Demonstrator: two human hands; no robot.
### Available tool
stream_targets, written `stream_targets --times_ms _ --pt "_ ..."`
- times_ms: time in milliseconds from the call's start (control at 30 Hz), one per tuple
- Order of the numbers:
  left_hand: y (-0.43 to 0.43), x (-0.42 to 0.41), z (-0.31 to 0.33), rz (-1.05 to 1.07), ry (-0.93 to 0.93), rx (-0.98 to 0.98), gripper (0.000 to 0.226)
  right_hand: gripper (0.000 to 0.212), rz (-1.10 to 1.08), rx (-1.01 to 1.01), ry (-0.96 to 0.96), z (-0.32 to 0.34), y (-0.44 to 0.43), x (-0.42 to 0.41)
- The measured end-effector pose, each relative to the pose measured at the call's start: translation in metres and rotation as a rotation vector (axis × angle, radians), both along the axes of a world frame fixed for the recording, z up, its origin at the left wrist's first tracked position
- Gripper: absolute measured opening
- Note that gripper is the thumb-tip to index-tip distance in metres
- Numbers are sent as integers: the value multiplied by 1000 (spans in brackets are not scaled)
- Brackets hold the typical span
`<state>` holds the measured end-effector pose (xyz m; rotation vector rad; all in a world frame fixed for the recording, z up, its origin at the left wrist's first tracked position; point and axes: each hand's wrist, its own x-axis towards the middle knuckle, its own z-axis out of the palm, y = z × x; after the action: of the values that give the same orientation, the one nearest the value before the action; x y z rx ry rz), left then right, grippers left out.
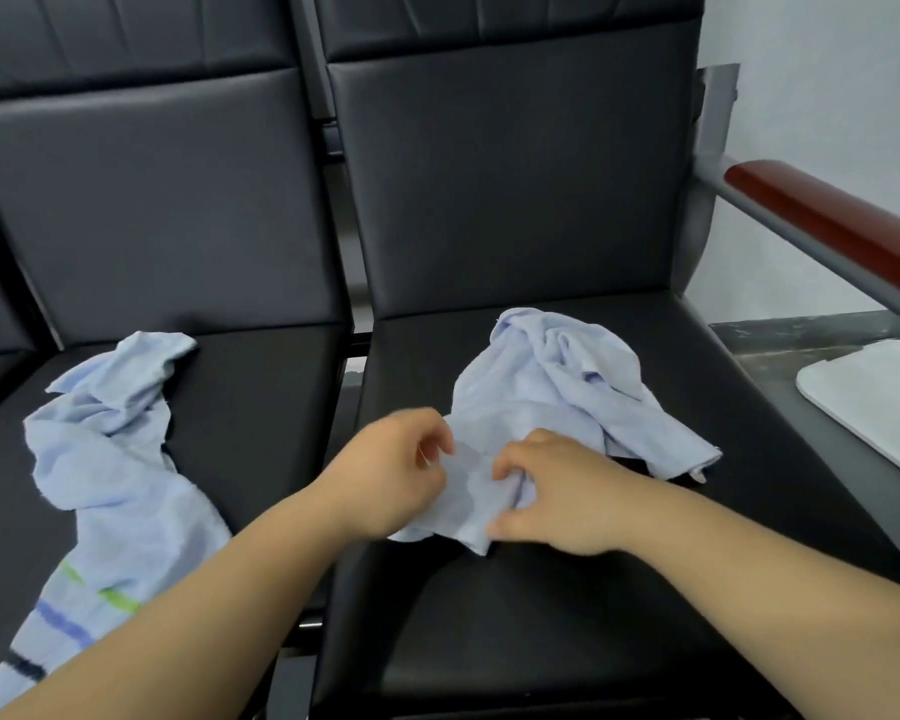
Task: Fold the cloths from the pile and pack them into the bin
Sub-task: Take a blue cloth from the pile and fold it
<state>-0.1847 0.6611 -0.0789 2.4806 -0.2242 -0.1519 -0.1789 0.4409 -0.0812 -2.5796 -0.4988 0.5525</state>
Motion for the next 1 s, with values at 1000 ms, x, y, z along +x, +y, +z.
stream_targets --times_ms 1000 --pt "-4 1 18 103 349 -831 11 22 -491 931 606 25 12 17"
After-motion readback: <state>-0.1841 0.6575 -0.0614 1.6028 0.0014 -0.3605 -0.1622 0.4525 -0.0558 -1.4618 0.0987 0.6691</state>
